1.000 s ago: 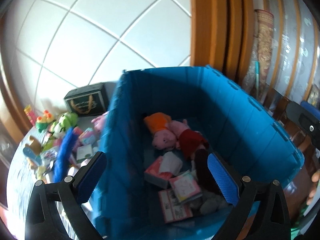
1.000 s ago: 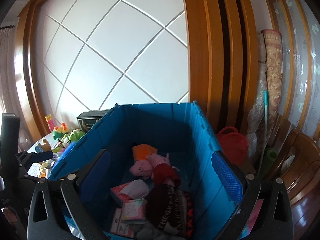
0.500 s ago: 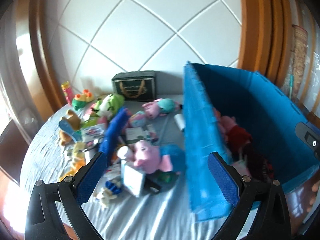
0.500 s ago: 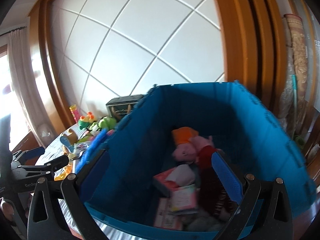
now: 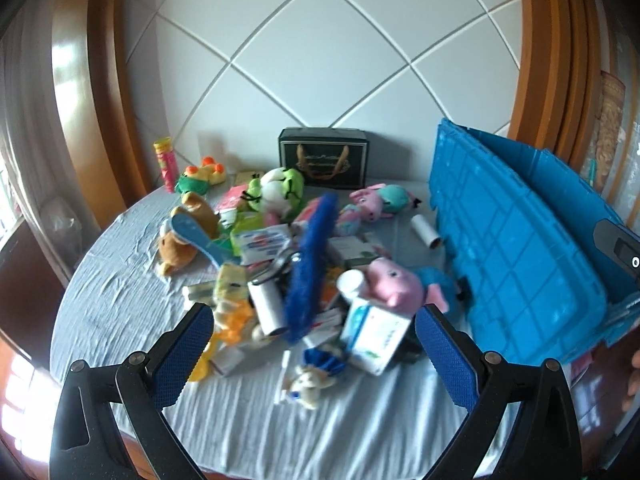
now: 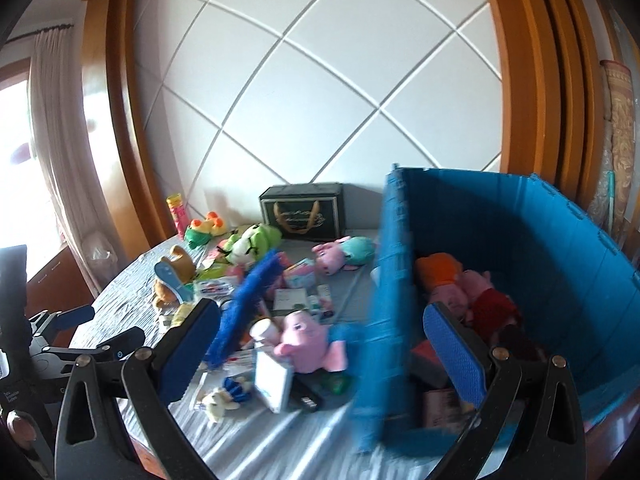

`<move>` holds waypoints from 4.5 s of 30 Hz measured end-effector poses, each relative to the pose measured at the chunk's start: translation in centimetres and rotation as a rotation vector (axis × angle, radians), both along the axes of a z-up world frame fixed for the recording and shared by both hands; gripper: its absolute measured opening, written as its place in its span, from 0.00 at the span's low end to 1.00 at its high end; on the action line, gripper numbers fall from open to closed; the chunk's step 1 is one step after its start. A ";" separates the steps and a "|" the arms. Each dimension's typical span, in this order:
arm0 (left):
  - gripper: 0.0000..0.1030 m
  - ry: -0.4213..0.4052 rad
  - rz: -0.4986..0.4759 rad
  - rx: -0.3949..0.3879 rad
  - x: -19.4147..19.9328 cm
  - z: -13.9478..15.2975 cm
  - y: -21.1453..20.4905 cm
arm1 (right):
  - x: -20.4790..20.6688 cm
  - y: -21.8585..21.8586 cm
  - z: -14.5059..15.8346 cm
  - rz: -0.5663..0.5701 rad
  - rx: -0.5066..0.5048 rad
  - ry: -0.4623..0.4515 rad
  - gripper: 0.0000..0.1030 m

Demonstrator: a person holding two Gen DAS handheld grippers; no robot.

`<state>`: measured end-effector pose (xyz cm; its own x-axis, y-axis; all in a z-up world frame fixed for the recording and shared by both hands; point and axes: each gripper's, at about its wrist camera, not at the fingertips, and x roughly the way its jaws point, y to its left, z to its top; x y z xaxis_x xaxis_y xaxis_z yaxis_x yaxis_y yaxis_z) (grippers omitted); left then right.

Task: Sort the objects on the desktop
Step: 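Move both tools back from the crate toward the table items, then grasp the yellow snowball-maker toy with the left tool while the right tool grasps the small white box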

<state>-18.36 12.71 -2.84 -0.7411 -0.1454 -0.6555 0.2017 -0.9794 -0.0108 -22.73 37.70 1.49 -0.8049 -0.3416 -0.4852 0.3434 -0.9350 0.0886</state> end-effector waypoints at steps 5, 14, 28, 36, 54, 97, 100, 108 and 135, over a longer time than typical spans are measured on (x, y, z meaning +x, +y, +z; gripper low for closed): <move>0.99 -0.037 0.017 0.028 1.0 -1.9 -5.5 | 1.6 -5.9 -1.5 0.009 0.020 -0.037 1.00; 0.99 -0.153 0.145 0.053 1.7 -7.9 -14.1 | 0.6 -12.4 -7.6 0.076 0.088 -0.197 1.00; 0.99 -0.350 0.163 0.051 -1.0 -17.3 -17.8 | -5.4 -17.2 -19.9 0.131 0.114 -0.457 1.00; 0.98 -0.389 -0.034 0.011 -4.7 -19.5 -18.8 | -6.0 -18.3 -21.9 -0.020 0.101 -0.511 1.00; 0.72 -0.503 -0.355 0.010 -5.3 -26.1 -22.4 | -1.0 -26.4 -24.5 -0.225 0.056 -0.595 0.74; 0.53 -0.419 -0.324 -0.002 -8.8 -27.0 -28.4 | -4.6 -36.7 -30.8 -0.086 -0.015 -0.693 0.45; 0.53 -0.423 -0.367 0.000 -9.3 -27.3 -28.3 | -4.3 -37.8 -31.4 -0.117 -0.017 -0.702 0.45; 0.53 -0.434 -0.501 -0.034 -11.1 -27.9 -27.9 | -3.5 -39.0 -33.2 -0.302 -0.025 -0.708 0.45; 0.30 -0.365 -0.467 0.009 -7.9 -23.9 -27.0 | -0.1 -35.5 -26.5 -0.289 0.042 -0.558 0.28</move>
